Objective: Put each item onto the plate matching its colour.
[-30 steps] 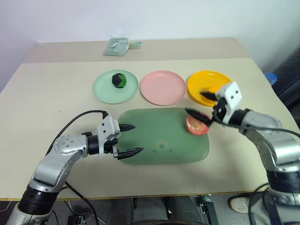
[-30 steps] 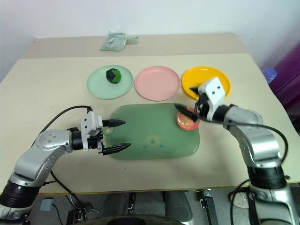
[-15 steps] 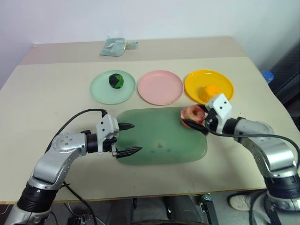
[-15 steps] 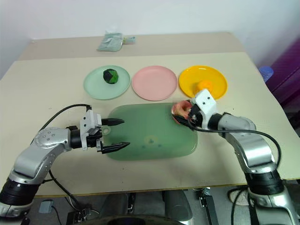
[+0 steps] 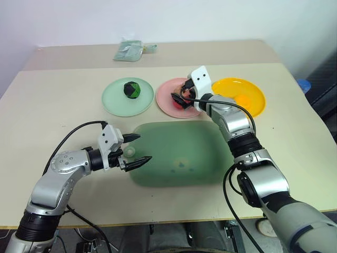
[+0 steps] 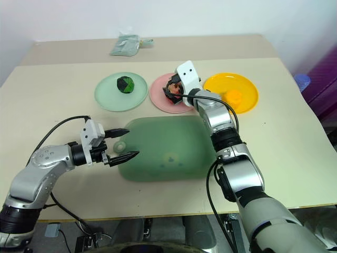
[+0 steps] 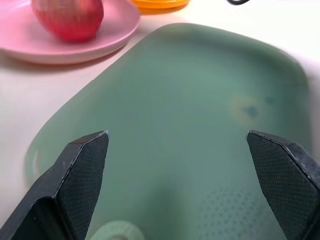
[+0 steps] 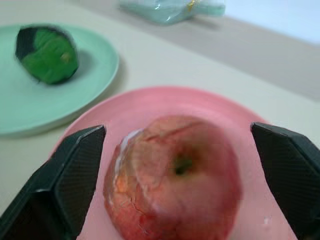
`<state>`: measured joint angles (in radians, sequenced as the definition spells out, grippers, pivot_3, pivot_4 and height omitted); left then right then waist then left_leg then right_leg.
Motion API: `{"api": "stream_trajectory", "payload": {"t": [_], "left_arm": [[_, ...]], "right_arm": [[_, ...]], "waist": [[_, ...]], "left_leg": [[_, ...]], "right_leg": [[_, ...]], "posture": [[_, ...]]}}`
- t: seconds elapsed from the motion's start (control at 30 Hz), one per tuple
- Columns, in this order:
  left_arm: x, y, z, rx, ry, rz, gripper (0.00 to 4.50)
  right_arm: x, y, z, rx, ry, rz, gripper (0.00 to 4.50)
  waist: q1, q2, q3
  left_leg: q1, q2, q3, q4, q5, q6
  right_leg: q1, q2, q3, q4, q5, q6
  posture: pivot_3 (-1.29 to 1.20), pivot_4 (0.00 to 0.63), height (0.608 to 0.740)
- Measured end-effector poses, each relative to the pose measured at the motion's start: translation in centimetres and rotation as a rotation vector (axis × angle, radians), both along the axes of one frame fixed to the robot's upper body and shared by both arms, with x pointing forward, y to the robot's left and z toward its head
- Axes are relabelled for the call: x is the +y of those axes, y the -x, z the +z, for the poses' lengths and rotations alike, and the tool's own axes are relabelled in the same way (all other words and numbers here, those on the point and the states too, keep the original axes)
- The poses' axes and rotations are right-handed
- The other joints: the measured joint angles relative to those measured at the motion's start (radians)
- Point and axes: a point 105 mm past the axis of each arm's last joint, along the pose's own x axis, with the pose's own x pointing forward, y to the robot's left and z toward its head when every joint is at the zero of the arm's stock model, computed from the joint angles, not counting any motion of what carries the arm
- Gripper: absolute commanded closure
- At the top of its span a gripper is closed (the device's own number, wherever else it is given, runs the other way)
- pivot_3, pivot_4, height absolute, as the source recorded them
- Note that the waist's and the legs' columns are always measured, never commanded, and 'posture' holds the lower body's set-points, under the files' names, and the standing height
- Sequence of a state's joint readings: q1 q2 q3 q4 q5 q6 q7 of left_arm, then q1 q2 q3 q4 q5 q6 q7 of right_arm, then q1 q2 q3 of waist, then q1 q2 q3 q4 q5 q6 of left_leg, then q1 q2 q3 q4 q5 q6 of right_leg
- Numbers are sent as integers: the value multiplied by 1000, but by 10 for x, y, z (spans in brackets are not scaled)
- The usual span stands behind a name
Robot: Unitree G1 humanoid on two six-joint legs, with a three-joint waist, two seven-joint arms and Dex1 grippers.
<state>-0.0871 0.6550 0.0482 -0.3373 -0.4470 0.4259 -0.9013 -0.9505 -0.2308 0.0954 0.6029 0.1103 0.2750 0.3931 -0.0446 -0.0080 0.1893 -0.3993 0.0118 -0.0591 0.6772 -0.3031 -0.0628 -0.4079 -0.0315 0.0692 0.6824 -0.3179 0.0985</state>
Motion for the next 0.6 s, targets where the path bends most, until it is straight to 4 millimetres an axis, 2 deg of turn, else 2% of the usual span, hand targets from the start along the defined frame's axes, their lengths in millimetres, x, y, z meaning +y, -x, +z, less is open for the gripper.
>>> {"api": "stream_trajectory", "payload": {"t": [0.1,0.2,0.33,0.47,0.53,0.6], "left_arm": [[10,-6,4,-30,17,89,0],[28,-17,12,-78,28,208,0],[80,-31,8,-93,-9,451,0],[119,-31,-2,-73,-75,600,0],[139,-26,-7,-56,-96,668,0],[145,-23,-8,-52,-99,689,0]], "right_arm": [[-19,14,8,-72,-9,39,51],[-49,45,-3,-77,-4,108,51],[-100,96,-31,27,28,139,51],[-150,136,-41,115,15,59,51],[-166,155,-53,186,31,37,51],[-171,168,-64,243,31,35,51]], "waist": [[5,0,0],[10,0,0],[6,0,0],[1,0,0],[0,0,0],[0,0,0]], "left_leg": [[-1,1,-2,1,-1,1],[-1,1,-2,2,-1,1],[0,1,-2,2,-1,2],[5,2,-1,0,-1,2],[7,2,-1,-1,-1,2],[10,3,0,0,-1,2]], "right_leg": [[0,1,-1,0,0,0],[1,1,-2,1,0,0],[2,2,-1,1,0,0],[5,3,0,1,0,0],[7,4,0,0,0,0],[11,3,1,0,0,0]], "posture": [[0,150,740],[0,150,740],[0,150,740],[0,150,740],[0,150,740],[0,150,740]]}}
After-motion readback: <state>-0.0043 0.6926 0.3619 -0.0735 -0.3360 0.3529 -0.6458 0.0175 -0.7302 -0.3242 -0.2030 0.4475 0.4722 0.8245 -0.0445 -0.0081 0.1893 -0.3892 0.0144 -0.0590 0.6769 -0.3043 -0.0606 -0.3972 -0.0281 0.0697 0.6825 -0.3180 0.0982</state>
